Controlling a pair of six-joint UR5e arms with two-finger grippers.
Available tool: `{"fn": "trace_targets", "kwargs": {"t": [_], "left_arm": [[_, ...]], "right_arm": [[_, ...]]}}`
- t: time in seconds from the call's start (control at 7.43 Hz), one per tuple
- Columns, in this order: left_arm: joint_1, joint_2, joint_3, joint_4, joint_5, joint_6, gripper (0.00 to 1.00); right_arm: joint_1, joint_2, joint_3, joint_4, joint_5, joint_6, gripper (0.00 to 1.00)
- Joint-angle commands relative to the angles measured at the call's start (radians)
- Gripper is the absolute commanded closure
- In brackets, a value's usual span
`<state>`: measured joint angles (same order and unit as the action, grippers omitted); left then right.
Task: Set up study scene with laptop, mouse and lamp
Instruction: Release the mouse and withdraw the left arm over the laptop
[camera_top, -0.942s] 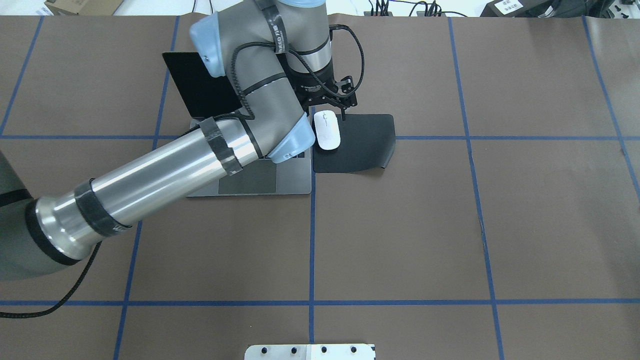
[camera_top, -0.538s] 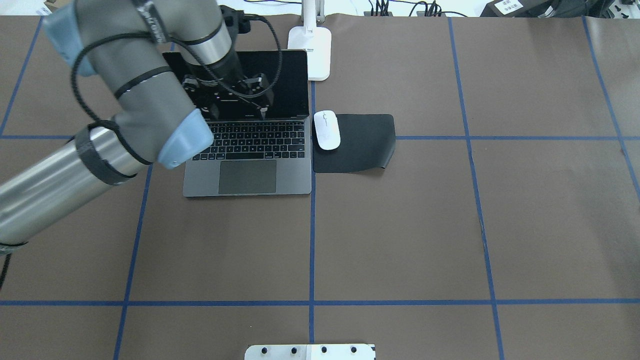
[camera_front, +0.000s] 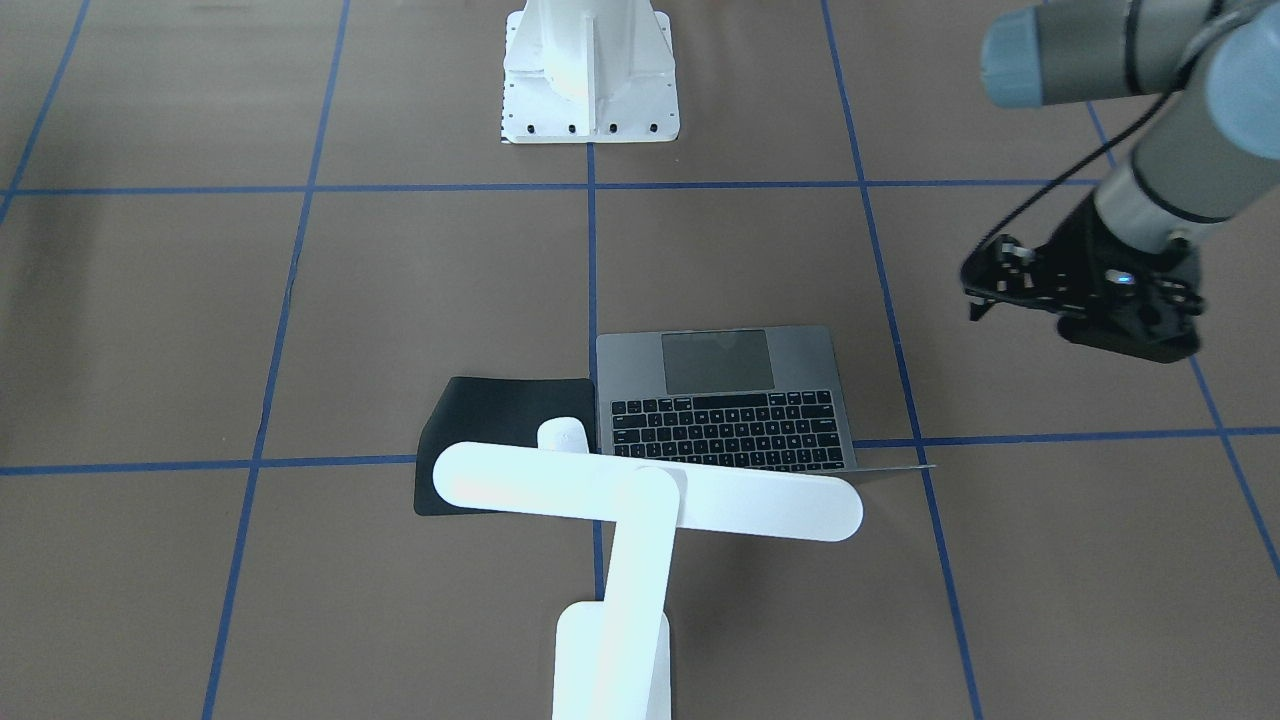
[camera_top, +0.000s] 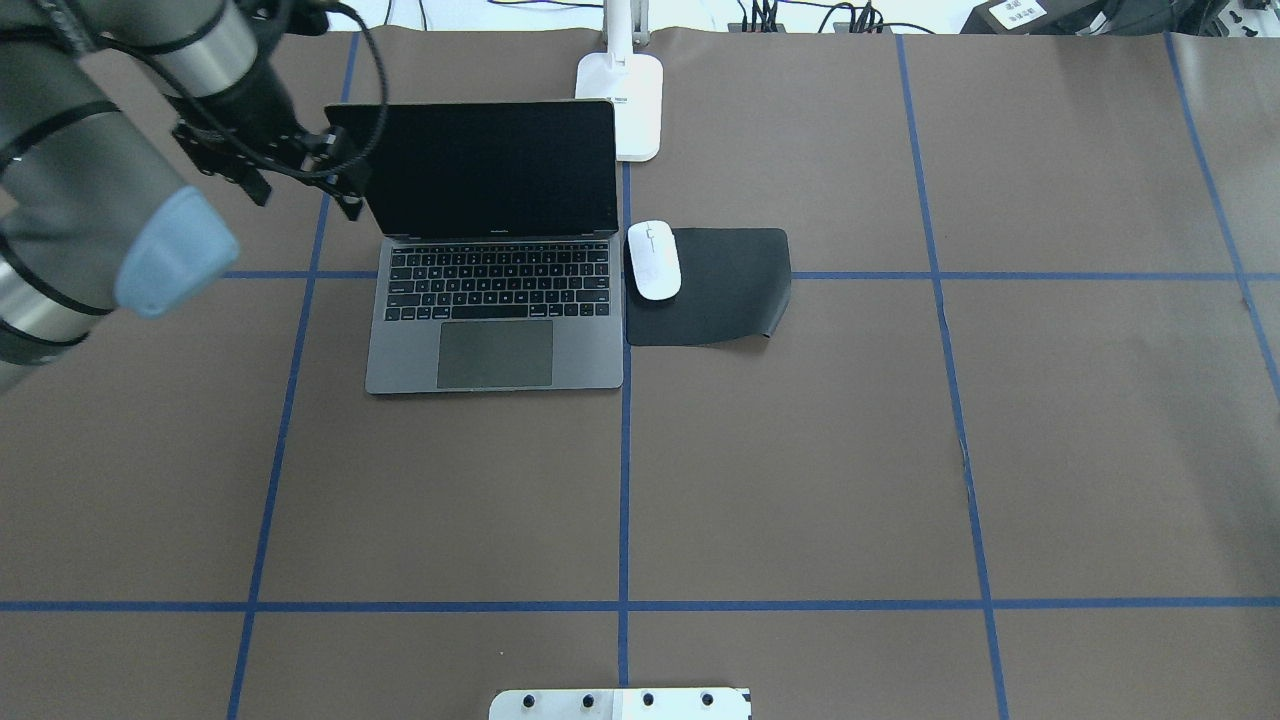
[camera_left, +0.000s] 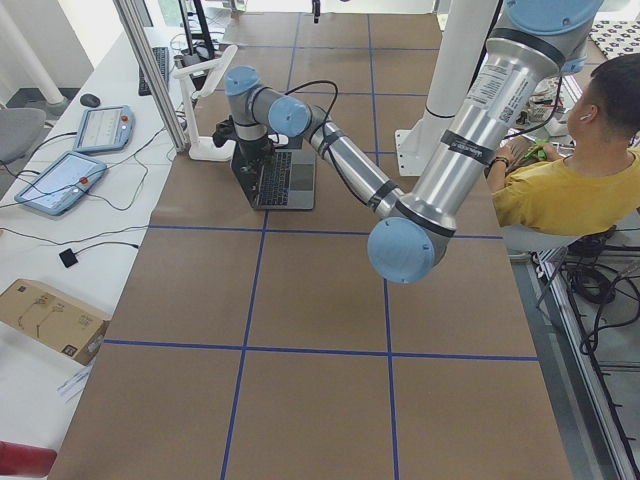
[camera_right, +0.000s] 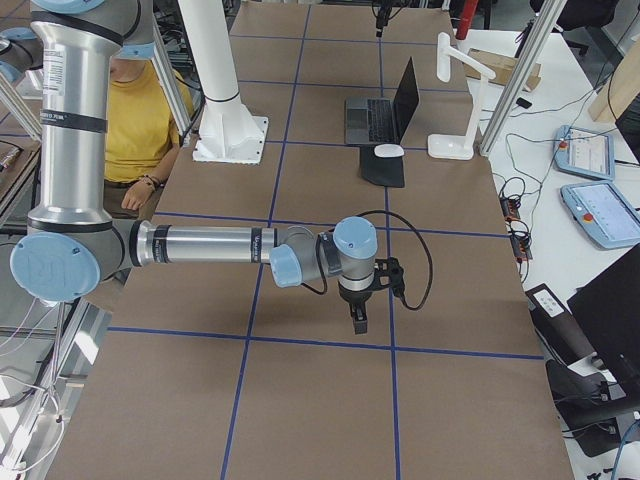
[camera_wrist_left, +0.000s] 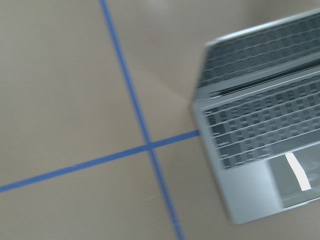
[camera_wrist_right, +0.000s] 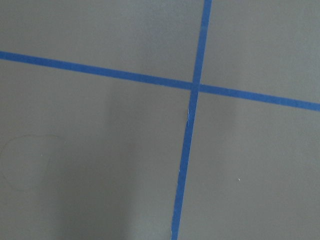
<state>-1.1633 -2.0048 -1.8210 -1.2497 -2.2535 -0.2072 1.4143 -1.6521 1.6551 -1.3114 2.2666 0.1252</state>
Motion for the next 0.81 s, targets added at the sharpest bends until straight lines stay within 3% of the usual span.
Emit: {"fn": "trace_targets", "kwargs": {"t": [0.0,0.27,0.4,0.67], "left_arm": [[-0.158,0.144,0.003,0.003,-0.003,0.287,0.01],[-0.248,0.304,0.052,-0.013,0.005,0.358,0.0],[-0.301,0.296,0.175,-0.105,0.0,0.364,0.0],[-0.331,0.335,0.311,-0.331,-0.056,0.367,0.0]], "right_arm": [[0.0,0.105,-0.102,0.0,0.001,-0.001,0.0],[0.0,0.199,-0.194,-0.003,0.001,0.001,0.0],[-0.002,0.216,-0.205,-0.003,0.001,0.011,0.0],[-0.003,0.228,-0.206,-0.005,0.001,0.014,0.0]]}}
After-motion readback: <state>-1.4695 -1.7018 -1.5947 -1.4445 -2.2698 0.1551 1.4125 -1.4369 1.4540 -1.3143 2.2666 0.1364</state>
